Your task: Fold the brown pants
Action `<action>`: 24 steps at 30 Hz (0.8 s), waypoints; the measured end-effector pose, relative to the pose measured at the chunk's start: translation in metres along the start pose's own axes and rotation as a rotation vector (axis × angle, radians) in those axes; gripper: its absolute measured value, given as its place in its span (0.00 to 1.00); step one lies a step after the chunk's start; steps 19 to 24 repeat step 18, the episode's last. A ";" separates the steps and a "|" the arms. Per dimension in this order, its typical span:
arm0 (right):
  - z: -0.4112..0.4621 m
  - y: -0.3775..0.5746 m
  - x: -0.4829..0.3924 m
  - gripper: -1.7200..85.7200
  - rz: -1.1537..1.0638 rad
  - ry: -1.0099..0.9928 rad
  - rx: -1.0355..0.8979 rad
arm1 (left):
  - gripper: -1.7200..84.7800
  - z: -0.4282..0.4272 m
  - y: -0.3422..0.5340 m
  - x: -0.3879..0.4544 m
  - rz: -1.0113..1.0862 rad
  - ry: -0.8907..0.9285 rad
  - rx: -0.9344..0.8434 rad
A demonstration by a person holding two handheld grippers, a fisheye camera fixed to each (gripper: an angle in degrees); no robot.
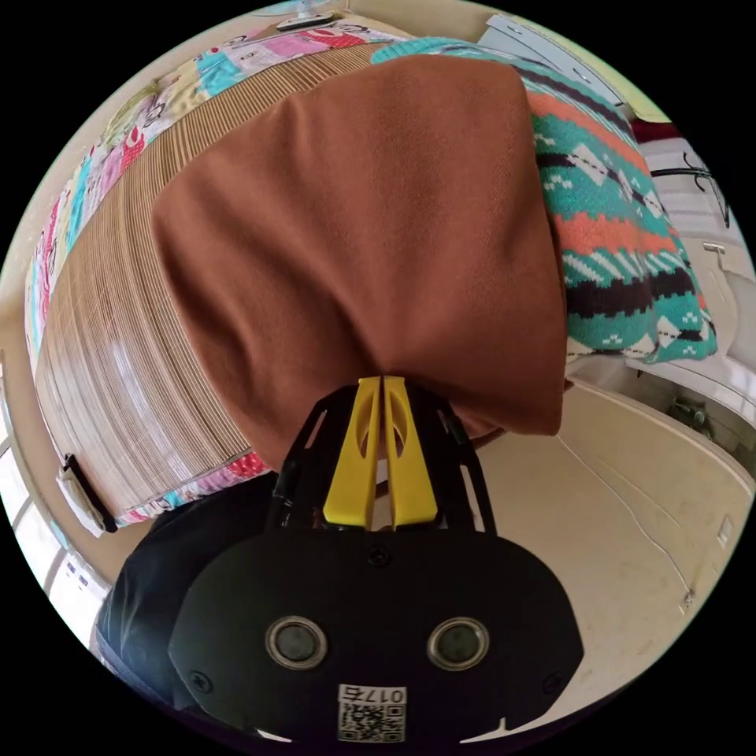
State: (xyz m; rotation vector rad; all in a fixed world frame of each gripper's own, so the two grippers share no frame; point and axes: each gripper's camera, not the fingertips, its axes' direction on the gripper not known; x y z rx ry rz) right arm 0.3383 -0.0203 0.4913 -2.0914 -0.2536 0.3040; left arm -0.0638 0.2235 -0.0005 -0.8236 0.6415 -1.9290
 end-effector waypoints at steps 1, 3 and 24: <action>-0.002 -0.002 -0.001 0.02 0.016 0.003 -0.016 | 0.10 0.002 -0.003 -0.006 0.001 0.021 -0.029; -0.017 0.003 -0.013 0.02 0.074 -0.036 0.025 | 0.11 -0.013 -0.012 -0.006 0.030 0.001 -0.015; 0.047 0.115 -0.173 0.02 -0.004 -0.704 0.126 | 0.16 -0.004 -0.058 0.138 0.630 -0.564 -0.062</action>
